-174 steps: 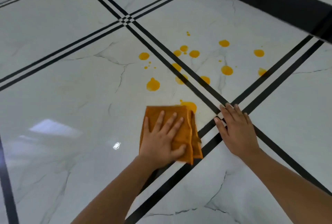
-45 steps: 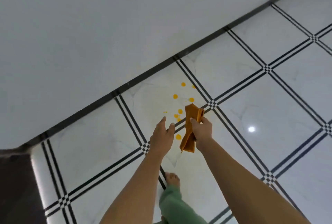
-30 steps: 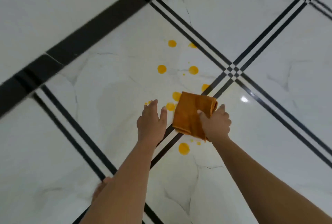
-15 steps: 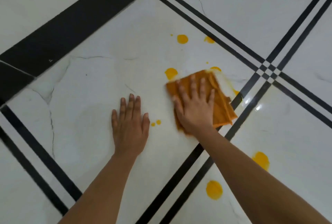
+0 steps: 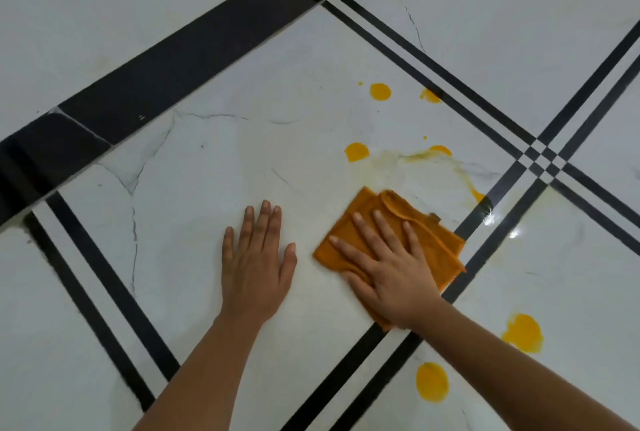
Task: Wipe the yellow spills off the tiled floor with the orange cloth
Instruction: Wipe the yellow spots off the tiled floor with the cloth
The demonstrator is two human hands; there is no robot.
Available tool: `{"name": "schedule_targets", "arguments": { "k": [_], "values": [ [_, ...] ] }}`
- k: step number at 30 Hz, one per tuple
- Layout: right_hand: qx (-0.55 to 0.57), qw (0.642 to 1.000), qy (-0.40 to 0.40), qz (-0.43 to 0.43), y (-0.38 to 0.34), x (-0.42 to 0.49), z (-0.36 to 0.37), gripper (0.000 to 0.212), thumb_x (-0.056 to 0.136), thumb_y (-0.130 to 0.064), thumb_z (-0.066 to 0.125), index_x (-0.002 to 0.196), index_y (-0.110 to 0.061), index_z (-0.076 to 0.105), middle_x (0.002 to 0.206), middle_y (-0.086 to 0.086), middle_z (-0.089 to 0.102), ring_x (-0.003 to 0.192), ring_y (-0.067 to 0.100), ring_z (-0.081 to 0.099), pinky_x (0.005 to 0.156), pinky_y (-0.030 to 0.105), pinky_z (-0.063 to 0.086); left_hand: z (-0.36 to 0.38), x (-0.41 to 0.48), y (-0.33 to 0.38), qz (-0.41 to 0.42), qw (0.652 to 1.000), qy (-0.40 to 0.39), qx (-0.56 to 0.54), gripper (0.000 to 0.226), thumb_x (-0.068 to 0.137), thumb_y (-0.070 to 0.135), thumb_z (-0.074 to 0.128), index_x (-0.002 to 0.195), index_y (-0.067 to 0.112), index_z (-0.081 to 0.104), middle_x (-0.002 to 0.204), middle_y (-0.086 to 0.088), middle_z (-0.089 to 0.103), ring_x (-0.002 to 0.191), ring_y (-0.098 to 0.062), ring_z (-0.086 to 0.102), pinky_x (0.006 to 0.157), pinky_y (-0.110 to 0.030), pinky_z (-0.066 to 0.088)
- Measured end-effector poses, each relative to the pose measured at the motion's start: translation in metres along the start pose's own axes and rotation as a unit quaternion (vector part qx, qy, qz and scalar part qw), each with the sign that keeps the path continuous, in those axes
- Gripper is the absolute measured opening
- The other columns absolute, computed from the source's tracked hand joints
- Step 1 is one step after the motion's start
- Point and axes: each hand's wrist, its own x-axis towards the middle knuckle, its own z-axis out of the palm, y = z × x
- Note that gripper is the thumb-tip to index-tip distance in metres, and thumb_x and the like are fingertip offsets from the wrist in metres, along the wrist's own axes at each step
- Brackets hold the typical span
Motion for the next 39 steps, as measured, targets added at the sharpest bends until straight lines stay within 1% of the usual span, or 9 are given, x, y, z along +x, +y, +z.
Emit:
{"name": "schedule_targets", "arguments": {
  "k": [5,9,11,13,17,23,28,34,39],
  "values": [
    [0.064,0.988,-0.002,0.144,-0.014,0.064,-0.010,0.050,0.094,-0.055,0.013,0.142,-0.051,0.000,0.158,-0.006,-0.005,0.144,0.023,-0.012,0.112,0.052,-0.010,-0.002,-0.006,0.002,-0.013,1.000,-0.003,-0.007,0.060,0.090,0.041,0.025,0.142,0.011,0.034,0.148,-0.009,0.035,0.137,-0.027,0.029,0.107,-0.049,0.020],
    [0.012,1.000,0.007,-0.025,-0.032,0.016,0.004,0.048,0.096,-0.050,0.018,0.144,-0.044,0.018,0.156,-0.001,0.017,0.144,0.027,0.008,0.112,0.056,0.008,-0.003,-0.016,-0.007,-0.007,1.000,-0.003,-0.001,0.061,0.090,0.043,0.026,0.142,0.012,0.034,0.148,-0.008,0.035,0.137,-0.026,0.029,0.108,-0.048,0.021],
    [0.002,0.998,-0.015,-0.064,-0.014,-0.011,0.007,0.047,0.096,-0.050,0.015,0.143,-0.046,0.018,0.155,-0.004,0.019,0.144,0.025,0.010,0.110,0.053,0.007,-0.005,-0.023,-0.008,0.004,1.000,-0.012,-0.002,0.062,0.090,0.043,0.025,0.143,0.012,0.032,0.149,-0.008,0.033,0.138,-0.025,0.027,0.108,-0.048,0.020],
    [0.007,1.000,0.003,-0.012,0.000,0.002,0.002,0.048,0.095,-0.053,0.009,0.142,-0.049,0.016,0.156,-0.006,0.018,0.144,0.024,0.010,0.111,0.051,0.005,-0.006,-0.026,-0.005,0.006,1.000,-0.012,-0.004,0.062,0.090,0.044,0.025,0.143,0.013,0.031,0.149,-0.007,0.033,0.138,-0.025,0.027,0.108,-0.048,0.020],
    [0.067,0.985,0.000,0.159,-0.007,0.050,-0.008,0.048,0.096,-0.052,0.009,0.143,-0.049,0.001,0.158,-0.008,-0.005,0.144,0.020,-0.014,0.112,0.049,-0.012,-0.003,-0.019,0.007,0.003,1.000,-0.008,-0.013,0.064,0.089,0.047,0.023,0.144,0.013,0.030,0.150,-0.007,0.030,0.139,-0.026,0.026,0.109,-0.047,0.018],
    [0.021,0.999,-0.025,-0.009,0.018,-0.005,-0.003,0.049,0.095,-0.054,0.006,0.143,-0.049,0.008,0.155,-0.011,0.005,0.145,0.021,0.000,0.113,0.050,0.000,-0.001,-0.008,0.023,0.017,1.000,-0.018,-0.014,0.065,0.089,0.048,0.022,0.144,0.014,0.031,0.150,-0.007,0.031,0.138,-0.027,0.027,0.108,-0.048,0.018],
    [0.058,0.983,0.015,0.173,0.029,0.049,-0.012,0.049,0.095,-0.052,0.008,0.143,-0.049,0.002,0.157,-0.012,0.000,0.145,0.016,-0.009,0.114,0.048,-0.007,-0.001,0.008,0.044,0.028,0.999,-0.015,-0.023,0.069,0.087,0.050,0.015,0.146,0.016,0.024,0.153,-0.006,0.023,0.141,-0.025,0.019,0.111,-0.047,0.013],
    [0.069,0.955,0.022,0.287,0.034,-0.034,-0.003,0.052,0.091,-0.055,0.000,0.142,-0.048,-0.003,0.153,-0.017,-0.010,0.141,0.009,-0.016,0.115,0.046,-0.009,0.004,0.005,0.065,0.069,0.996,-0.027,-0.038,0.068,0.087,0.050,0.014,0.147,0.018,0.018,0.155,-0.003,0.017,0.143,-0.022,0.013,0.112,-0.043,0.005],
    [0.089,0.942,0.038,0.322,0.066,0.000,-0.010,0.047,0.098,-0.050,0.012,0.144,-0.046,0.004,0.157,-0.014,-0.002,0.144,0.014,-0.011,0.113,0.046,-0.008,0.014,-0.001,0.089,0.124,0.991,-0.031,-0.031,0.064,0.089,0.046,0.025,0.145,0.015,0.027,0.151,-0.006,0.029,0.140,-0.024,0.024,0.109,-0.045,0.011]
  ]
}}
